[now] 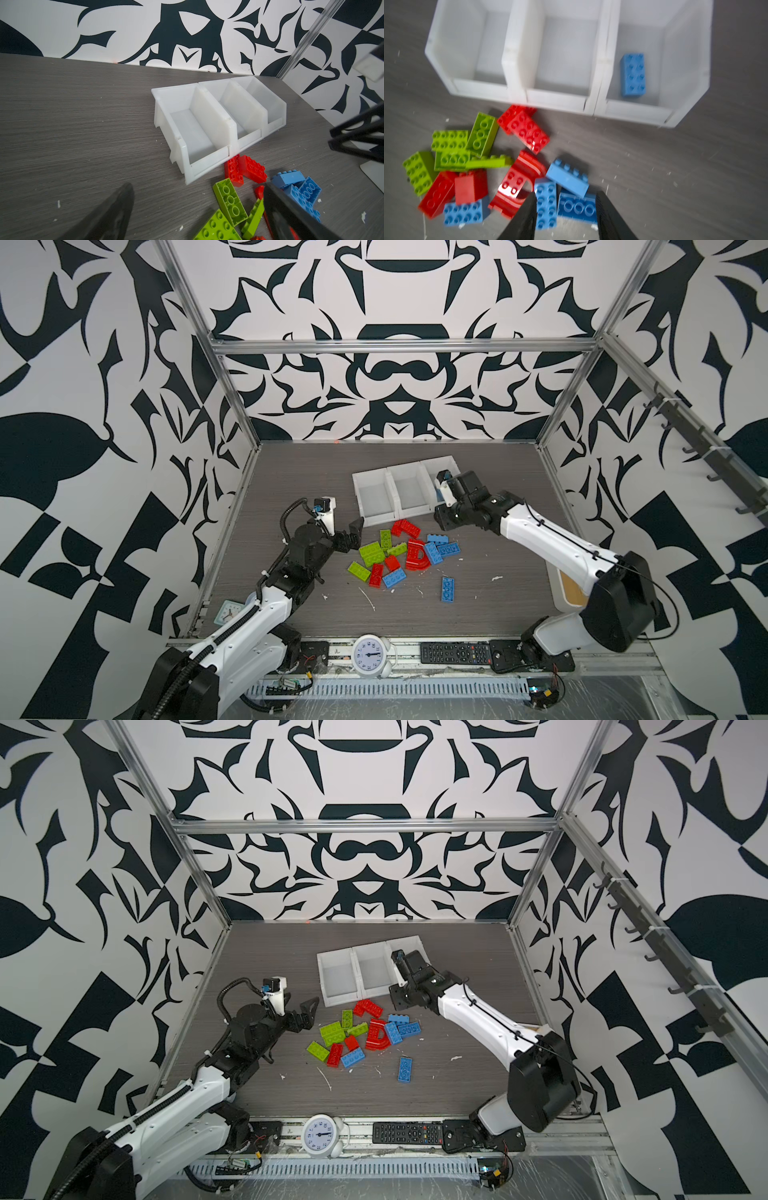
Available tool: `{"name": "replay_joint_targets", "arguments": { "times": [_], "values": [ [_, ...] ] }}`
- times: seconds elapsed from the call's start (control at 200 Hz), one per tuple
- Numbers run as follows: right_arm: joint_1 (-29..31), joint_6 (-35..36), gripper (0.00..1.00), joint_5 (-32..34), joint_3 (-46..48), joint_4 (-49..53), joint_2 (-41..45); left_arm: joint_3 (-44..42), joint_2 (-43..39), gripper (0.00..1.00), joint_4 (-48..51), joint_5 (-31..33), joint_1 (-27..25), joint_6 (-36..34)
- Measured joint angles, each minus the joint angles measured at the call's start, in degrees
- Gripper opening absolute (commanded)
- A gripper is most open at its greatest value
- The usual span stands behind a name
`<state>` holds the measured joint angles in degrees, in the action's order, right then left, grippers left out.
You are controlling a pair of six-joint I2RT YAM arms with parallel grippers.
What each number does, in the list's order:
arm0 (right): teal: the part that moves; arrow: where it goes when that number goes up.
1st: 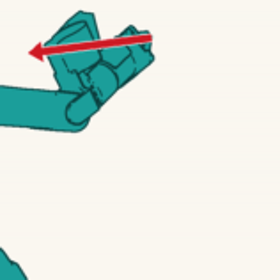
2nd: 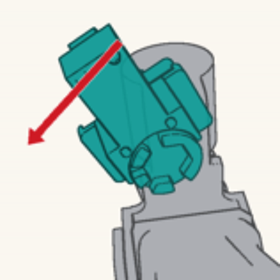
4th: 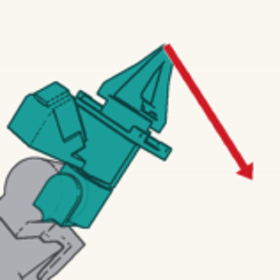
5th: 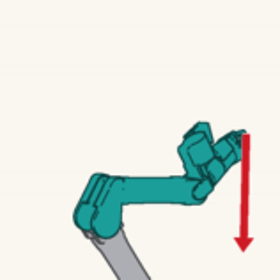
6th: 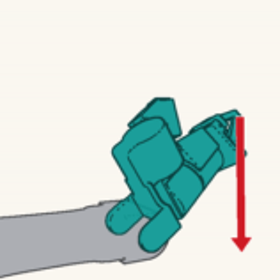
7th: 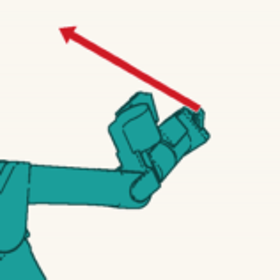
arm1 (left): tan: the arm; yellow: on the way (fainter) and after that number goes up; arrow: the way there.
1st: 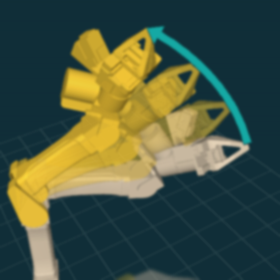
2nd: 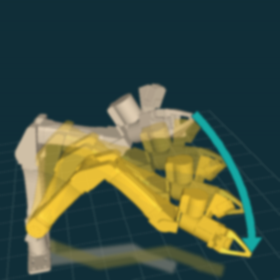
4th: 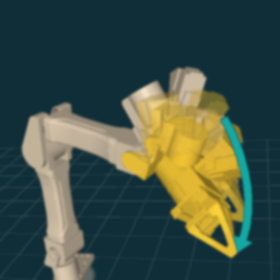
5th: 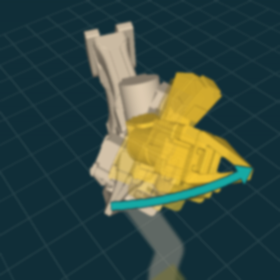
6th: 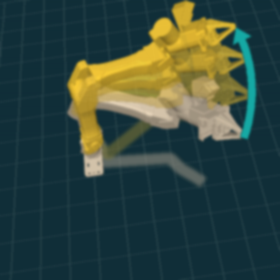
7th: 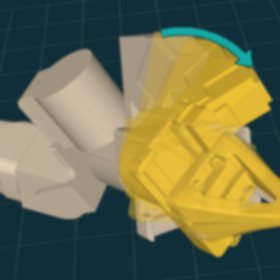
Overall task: Sort the legos into containers by color
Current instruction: 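Move the right gripper back down onto another small blue brick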
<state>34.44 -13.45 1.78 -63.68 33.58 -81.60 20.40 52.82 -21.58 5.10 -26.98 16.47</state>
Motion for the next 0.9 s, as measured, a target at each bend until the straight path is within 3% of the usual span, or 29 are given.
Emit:
{"name": "replay_joint_targets", "arguments": {
  "times": [0.245, 0.9],
  "values": [
    [3.0, -8.7, 0.47, 1.2, 9.7, 6.3, 9.6, 0.2, 0.8, 0.99, 0.7, -0.3, 0.0, -0.1],
    [10.1, -19.8, 0.52, -0.5, 19.4, 4.7, 12.2, 0.2, 0.9, 0.99, 0.9, -0.7, 0.0, -0.2]
  ]
}}
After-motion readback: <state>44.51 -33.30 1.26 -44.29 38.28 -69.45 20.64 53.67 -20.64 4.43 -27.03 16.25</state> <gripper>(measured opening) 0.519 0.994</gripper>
